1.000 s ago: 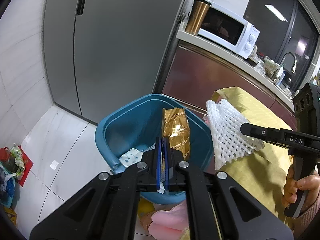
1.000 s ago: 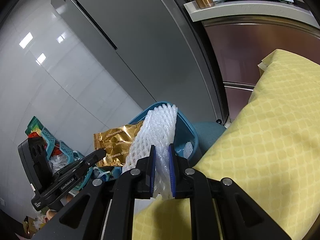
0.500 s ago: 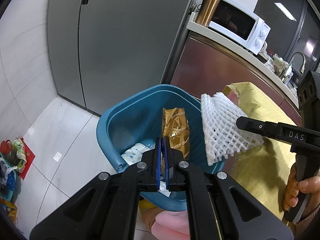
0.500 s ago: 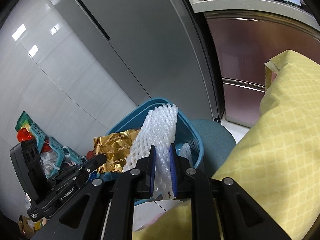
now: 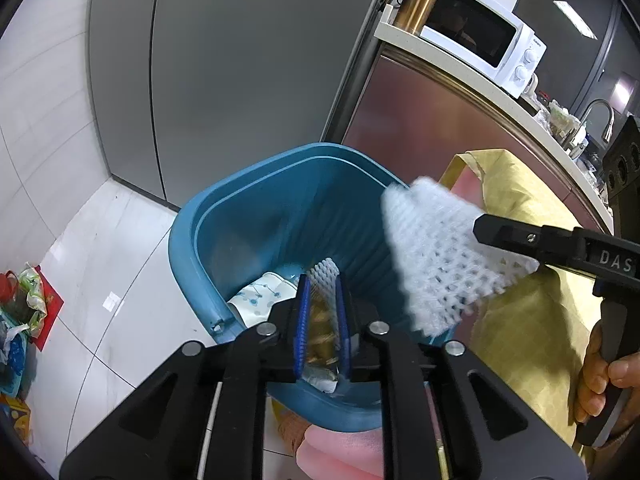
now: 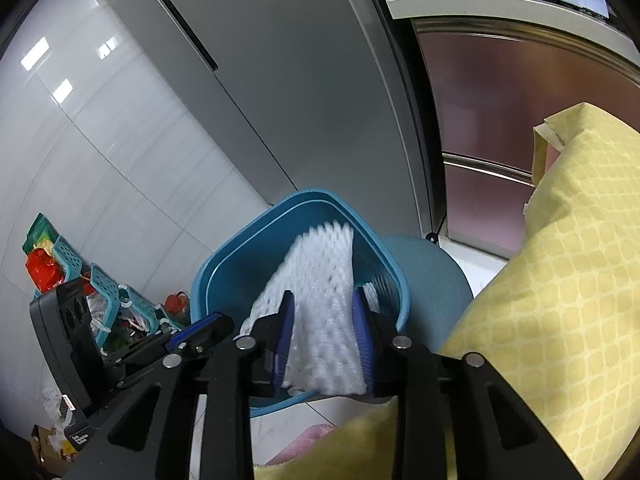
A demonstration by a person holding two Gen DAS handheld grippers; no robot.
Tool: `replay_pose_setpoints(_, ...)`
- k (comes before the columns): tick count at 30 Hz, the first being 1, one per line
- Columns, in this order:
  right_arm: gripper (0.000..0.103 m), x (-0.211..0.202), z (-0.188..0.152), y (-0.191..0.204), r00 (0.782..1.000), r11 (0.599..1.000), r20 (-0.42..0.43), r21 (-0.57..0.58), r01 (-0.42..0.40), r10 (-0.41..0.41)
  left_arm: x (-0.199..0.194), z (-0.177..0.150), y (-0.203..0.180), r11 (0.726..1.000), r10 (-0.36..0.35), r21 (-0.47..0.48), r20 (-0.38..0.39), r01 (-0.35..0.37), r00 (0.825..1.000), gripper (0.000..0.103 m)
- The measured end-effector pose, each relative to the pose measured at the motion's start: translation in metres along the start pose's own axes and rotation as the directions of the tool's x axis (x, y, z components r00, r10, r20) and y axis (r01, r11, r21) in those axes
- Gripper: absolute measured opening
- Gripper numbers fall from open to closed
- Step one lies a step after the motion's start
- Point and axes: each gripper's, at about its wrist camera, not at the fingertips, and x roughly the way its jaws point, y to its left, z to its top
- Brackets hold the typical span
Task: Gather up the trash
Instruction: 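Open left tool to drop wrapper while right tool drops foam net into bin, then move both open tools back over the table toward the cup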
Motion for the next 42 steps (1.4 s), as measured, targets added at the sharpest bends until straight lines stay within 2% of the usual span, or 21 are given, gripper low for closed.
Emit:
replay_pose_setpoints(4,0.037,-0.002,0.000,-0.003,1.000,1.000,0.010,0.001,-0.011,0.011,0.000,-0.002,-0.001,1.000,0.002,-0.002,0.001,-0.002,1.000,0.020)
replay_pose_setpoints(13,0.037,-0.023,-0.010,-0.008,0.999,0.999,0.040,-0.003,-0.032,0.032,-0.023,-0.007,-0.016,0.999,-0.024,0.048,0.042,0.022,0.999,0.022)
replay_pose_setpoints(19,0.037,-0.067,-0.029,-0.013,0.994,0.998,0.099,-0.050,-0.031,0.036,-0.051,-0.007,-0.044,0.989,-0.098,0.119,0.094,0.086,0.991,0.027)
replay_pose_setpoints(23,0.037,-0.103,-0.045,-0.026,0.989,0.998,0.150,-0.060,-0.004,0.013,-0.066,-0.013,-0.073,0.971,-0.174,0.186,0.107,0.152,0.979,0.030)
replay_pose_setpoints(28,0.037,-0.156,-0.070,-0.052,0.972,0.997,0.228,-0.027,0.066,-0.058,-0.074,-0.024,-0.121,0.928,-0.274,0.284,0.076,0.243,0.959,0.032)
replay_pose_setpoints(32,0.038,-0.197,-0.097,-0.076,0.948,0.992,0.292,0.048,0.117,-0.126,-0.075,-0.037,-0.163,0.883,-0.347,0.349,0.033,0.315,0.937,0.033)
replay_pose_setpoints(38,0.038,-0.255,-0.151,-0.121,0.890,0.957,0.363,0.195,0.216,-0.275,-0.073,-0.060,-0.229,0.795,-0.450,0.425,-0.065,0.433,0.891,0.034)
replay_pose_setpoints(40,0.038,-0.270,-0.166,-0.132,0.872,0.945,0.381,0.236,0.228,-0.306,-0.073,-0.071,-0.249,0.762,-0.479,0.443,-0.106,0.472,0.872,0.034)
replay_pose_setpoints(42,0.038,-0.289,-0.182,-0.143,0.844,0.926,0.405,0.281,0.251,-0.352,-0.073,-0.083,-0.272,0.720,-0.506,0.465,-0.156,0.515,0.848,0.035)
